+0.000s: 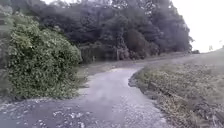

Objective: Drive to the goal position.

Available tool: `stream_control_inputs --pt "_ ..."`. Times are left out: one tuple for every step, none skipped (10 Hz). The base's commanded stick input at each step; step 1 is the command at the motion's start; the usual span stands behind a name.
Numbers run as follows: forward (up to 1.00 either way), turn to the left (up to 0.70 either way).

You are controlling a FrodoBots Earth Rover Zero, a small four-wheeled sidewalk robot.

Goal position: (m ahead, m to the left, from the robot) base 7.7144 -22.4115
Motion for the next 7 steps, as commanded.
stream_control_inputs --pt "0.85 0.0" --pt "0.85 0.0" --pt "0.85 0.0" --pt "0.85 0.0" --pt "0.85 0.0" --pt "0.85 0.0" --pt "0.85 0.0"
